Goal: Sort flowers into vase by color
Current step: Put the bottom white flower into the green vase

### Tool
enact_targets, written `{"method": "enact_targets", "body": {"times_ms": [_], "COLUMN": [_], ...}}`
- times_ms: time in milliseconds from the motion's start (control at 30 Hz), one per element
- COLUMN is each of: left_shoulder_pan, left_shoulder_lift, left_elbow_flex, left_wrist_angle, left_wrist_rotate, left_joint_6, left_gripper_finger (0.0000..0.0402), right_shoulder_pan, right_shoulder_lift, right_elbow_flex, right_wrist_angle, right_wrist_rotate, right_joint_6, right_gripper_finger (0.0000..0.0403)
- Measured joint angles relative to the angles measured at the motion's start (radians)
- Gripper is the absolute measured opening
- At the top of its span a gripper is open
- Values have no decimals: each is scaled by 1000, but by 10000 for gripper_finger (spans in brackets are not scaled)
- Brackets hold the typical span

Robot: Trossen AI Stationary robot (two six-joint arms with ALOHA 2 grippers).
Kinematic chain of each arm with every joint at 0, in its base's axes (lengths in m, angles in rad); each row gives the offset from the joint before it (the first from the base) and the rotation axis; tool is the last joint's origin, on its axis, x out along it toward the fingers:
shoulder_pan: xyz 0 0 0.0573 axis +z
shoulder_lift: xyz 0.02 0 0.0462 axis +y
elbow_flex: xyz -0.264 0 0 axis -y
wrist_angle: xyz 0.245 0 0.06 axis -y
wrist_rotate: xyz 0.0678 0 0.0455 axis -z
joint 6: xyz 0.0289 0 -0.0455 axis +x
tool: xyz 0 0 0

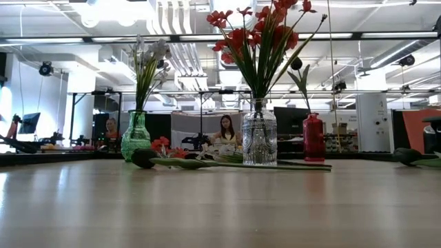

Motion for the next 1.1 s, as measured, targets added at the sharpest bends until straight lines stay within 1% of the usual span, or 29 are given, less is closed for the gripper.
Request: {"method": "enact_targets", "body": {"times_ms": [100,200,400,633,767,867,967,1100], "left_shoulder_pan": [2,5,14,24,24,26,27,26], "left_shoulder_lift": [52,90,125,137,136,136,136,136], "left_elbow_flex": [53,100,153,167,165,165,166,166], "left_wrist_angle": [-1,0,-1,-1,-1,-1,-1,-2], "left_wrist_rotate": [-1,-1,3,7,7,3,-15,-34], "left_joint_6": [24,44,62,62,83,92,106,110], "left_gripper_finger": [249,255,248,231,203,174,136,75], "right_shoulder_pan": [-2,-2,-6,-31,-41,-52,-54,-53], "right_shoulder_lift": [61,115,191,249,264,263,263,263], "right_elbow_flex": [28,77,162,220,237,237,237,237], "right_wrist_angle": [42,43,16,-2,-52,-64,-68,-66], "right_wrist_rotate": [-1,-21,-27,-27,-28,-28,-27,-22], "right_joint_6": [-90,-135,-213,-266,-255,-246,-247,-245], "right_gripper_finger": [18,18,18,18,18,18,18,20]}}
